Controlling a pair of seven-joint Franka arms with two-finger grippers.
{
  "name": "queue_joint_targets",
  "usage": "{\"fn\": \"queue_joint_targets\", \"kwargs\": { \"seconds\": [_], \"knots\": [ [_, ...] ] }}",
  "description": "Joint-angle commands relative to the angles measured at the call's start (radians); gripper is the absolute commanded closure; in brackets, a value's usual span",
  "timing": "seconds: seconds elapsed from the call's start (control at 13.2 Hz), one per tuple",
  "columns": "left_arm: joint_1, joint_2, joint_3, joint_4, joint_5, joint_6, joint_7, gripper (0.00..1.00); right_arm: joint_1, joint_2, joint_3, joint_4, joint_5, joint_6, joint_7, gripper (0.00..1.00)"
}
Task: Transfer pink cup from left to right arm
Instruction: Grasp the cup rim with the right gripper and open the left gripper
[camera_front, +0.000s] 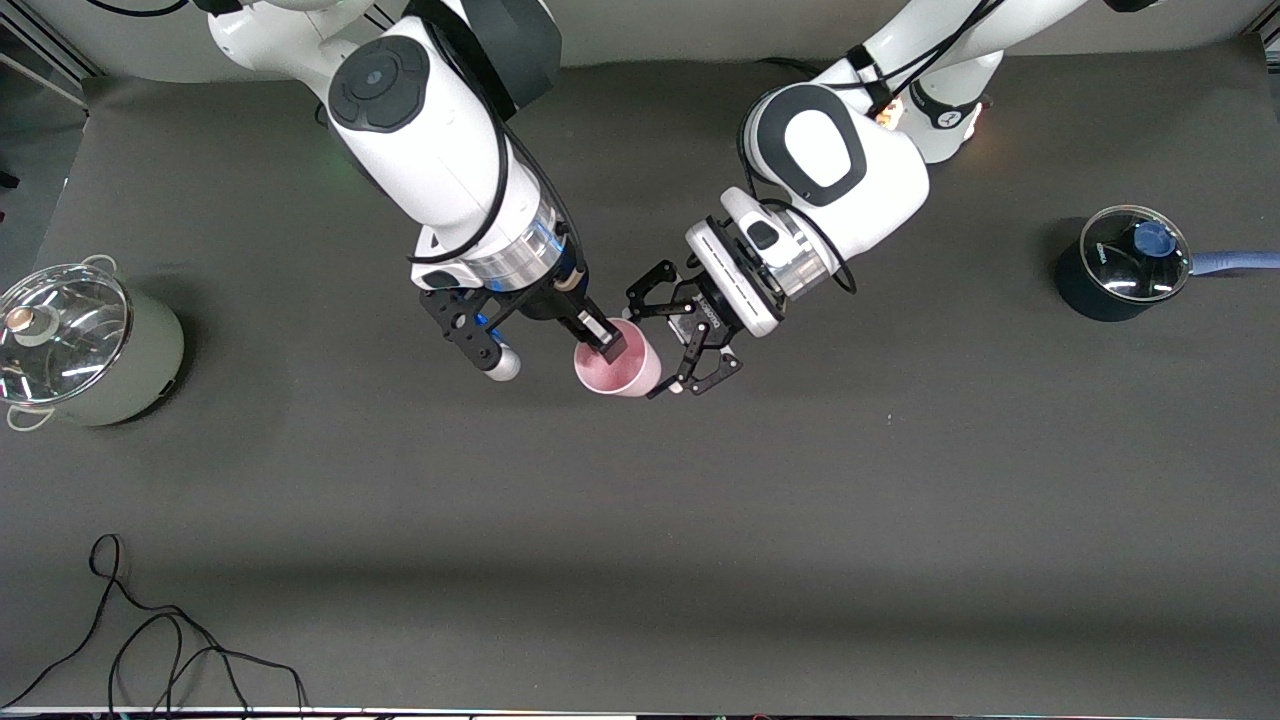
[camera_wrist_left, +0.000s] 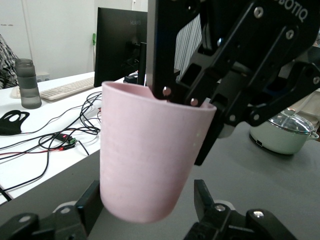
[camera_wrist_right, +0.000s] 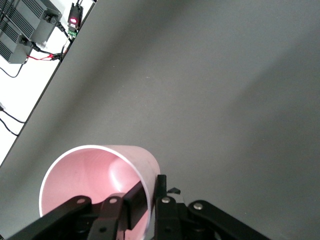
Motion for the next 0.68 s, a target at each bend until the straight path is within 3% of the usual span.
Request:
{"fn": "queue_joint_targets", "kwargs": {
  "seconds": [0.0, 0.3, 0.61],
  "knots": [
    [0.000, -0.020, -0.002, 0.000, -0.026, 0.011, 0.006, 0.03, -0.005, -0.005, -0.011, 0.018, 0.014, -0.020, -0.033, 1.00],
    [0.034, -0.019, -0.001, -0.003, -0.024, 0.011, -0.003, 0.01, -0.041, -0.007, -0.014, 0.018, 0.022, -0.098, -0.146, 1.00],
    [0.213, -0.020, -0.004, -0.048, 0.005, -0.080, -0.025, 0.01, -0.116, -0.036, -0.014, -0.010, 0.022, -0.168, -0.387, 1.00]
  ]
}}
